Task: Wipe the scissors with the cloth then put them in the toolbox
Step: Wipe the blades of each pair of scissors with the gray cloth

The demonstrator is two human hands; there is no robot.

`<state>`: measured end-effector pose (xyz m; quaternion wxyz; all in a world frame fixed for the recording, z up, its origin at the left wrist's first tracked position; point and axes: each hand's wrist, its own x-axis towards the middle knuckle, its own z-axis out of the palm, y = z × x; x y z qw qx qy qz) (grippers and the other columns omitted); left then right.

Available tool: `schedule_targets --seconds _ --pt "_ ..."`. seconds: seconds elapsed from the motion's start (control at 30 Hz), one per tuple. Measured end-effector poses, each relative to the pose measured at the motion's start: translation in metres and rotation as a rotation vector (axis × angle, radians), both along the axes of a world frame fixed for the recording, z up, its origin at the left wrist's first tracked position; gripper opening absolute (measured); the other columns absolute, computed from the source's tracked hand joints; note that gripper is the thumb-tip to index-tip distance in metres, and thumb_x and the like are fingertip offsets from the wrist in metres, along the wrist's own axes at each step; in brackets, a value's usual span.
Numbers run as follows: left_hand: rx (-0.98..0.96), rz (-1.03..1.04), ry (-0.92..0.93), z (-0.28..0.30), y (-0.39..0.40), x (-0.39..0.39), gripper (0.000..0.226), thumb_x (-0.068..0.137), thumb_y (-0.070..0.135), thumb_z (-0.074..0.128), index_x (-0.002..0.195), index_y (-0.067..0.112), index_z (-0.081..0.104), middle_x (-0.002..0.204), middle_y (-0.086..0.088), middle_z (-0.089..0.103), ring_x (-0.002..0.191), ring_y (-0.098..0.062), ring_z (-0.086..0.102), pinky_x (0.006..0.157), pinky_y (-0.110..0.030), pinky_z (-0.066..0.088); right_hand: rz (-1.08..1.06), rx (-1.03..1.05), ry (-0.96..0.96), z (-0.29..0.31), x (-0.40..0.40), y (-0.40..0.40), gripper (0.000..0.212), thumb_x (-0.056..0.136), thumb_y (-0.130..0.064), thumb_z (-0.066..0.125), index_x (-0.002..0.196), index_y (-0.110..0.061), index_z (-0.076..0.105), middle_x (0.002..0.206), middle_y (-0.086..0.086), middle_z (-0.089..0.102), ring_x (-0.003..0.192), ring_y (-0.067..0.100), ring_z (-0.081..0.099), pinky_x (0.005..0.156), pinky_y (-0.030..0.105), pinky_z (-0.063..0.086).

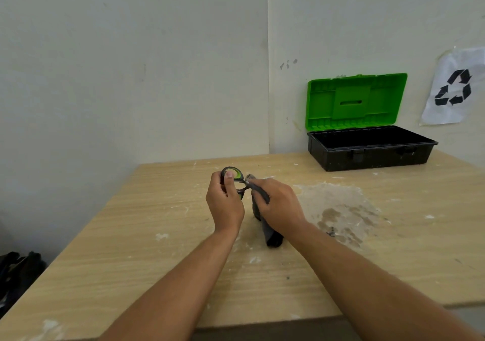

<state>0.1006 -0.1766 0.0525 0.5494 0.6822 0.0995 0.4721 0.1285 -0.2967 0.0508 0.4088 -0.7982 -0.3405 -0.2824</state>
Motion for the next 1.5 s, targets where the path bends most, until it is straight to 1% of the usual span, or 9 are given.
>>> schedule_targets --seconds 0.17,0.33,0.47,0.83,1.07,1.17,1.3,1.4,1.5 --pt "-0.001 -0.005 -0.035 0.0 0.006 -0.003 0.023 0.104 0.028 0.049 0.084 0.037 0.057 0.076 0.01 0.063 0.066 -0.005 0.06 0.056 -0.015 0.049 -0.097 0.482 0.258 0.007 0.006 -0.006 0.004 0.097 -0.015 0.053 0.099 -0.016 0.057 0.098 0.007 0.058 0.09 0.018 0.057 0.077 0.037 0.051" --pt "0.052 0.0 -0.046 0.001 0.004 -0.002 0.02 0.105 0.032 0.047 0.086 0.039 0.054 0.077 0.007 0.064 0.068 -0.02 0.064 0.058 -0.037 0.056 -0.006 0.427 0.353 0.012 0.006 -0.006 0.014 0.092 -0.017 0.061 0.09 -0.031 0.058 0.088 -0.007 0.067 0.082 0.006 0.062 0.068 0.025 0.051" --pt "0.117 -0.02 -0.072 0.003 0.0 -0.004 0.017 0.103 0.038 0.046 0.088 0.041 0.053 0.076 0.0 0.064 0.067 -0.025 0.061 0.062 -0.052 0.054 0.029 0.286 0.242 0.009 0.006 -0.004 0.011 0.087 -0.016 0.074 0.094 -0.022 0.069 0.092 -0.013 0.069 0.087 -0.002 0.062 0.073 0.008 0.045" --pt "0.127 -0.072 -0.086 0.004 -0.003 -0.005 0.016 0.102 0.036 0.047 0.089 0.039 0.056 0.078 0.008 0.067 0.07 -0.011 0.063 0.065 -0.048 0.056 0.054 0.144 -0.096 0.003 -0.004 0.003 0.017 0.083 0.005 0.073 0.095 -0.004 0.078 0.092 0.006 0.076 0.09 0.027 0.067 0.078 0.04 0.056" --pt "0.14 -0.064 -0.093 0.007 -0.003 -0.006 0.017 0.103 0.037 0.046 0.09 0.041 0.055 0.082 0.005 0.066 0.073 -0.02 0.065 0.065 -0.047 0.058 0.027 0.431 0.076 0.005 0.004 -0.003 0.019 0.083 0.001 0.076 0.099 -0.009 0.075 0.093 0.001 0.074 0.085 0.013 0.069 0.078 0.038 0.057" --pt "0.121 -0.085 -0.092 0.007 -0.006 -0.005 0.017 0.102 0.038 0.046 0.088 0.04 0.055 0.08 0.004 0.066 0.072 -0.023 0.066 0.064 -0.049 0.057 0.058 0.412 0.132 0.004 0.003 -0.001 0.014 0.085 -0.001 0.074 0.096 -0.01 0.072 0.083 0.003 0.072 0.067 0.026 0.068 0.065 0.045 0.057" --pt "0.11 -0.084 -0.093 0.008 -0.012 -0.003 0.018 0.103 0.036 0.047 0.087 0.038 0.056 0.081 0.011 0.067 0.072 -0.012 0.064 0.065 -0.043 0.056 0.08 0.322 -0.001 0.001 -0.003 0.003 0.018 0.081 0.006 0.072 0.092 -0.008 0.075 0.084 0.001 0.073 0.073 0.02 0.069 0.065 0.042 0.058" --pt "0.111 -0.08 -0.092 0.006 -0.009 -0.004 0.017 0.103 0.036 0.047 0.089 0.039 0.056 0.081 0.012 0.068 0.073 -0.011 0.064 0.064 -0.042 0.057 0.163 0.302 0.112 -0.001 -0.001 0.0 0.011 0.086 0.001 0.072 0.093 -0.007 0.074 0.08 0.005 0.072 0.06 0.021 0.068 0.056 0.042 0.058" --pt "0.106 -0.065 -0.073 0.005 -0.007 -0.005 0.018 0.103 0.037 0.046 0.088 0.043 0.055 0.08 0.007 0.066 0.073 -0.021 0.065 0.065 -0.052 0.056 0.127 0.443 0.135 0.001 0.006 -0.005 0.012 0.083 0.001 0.076 0.091 -0.008 0.073 0.086 -0.001 0.073 0.075 0.013 0.071 0.071 0.034 0.059"
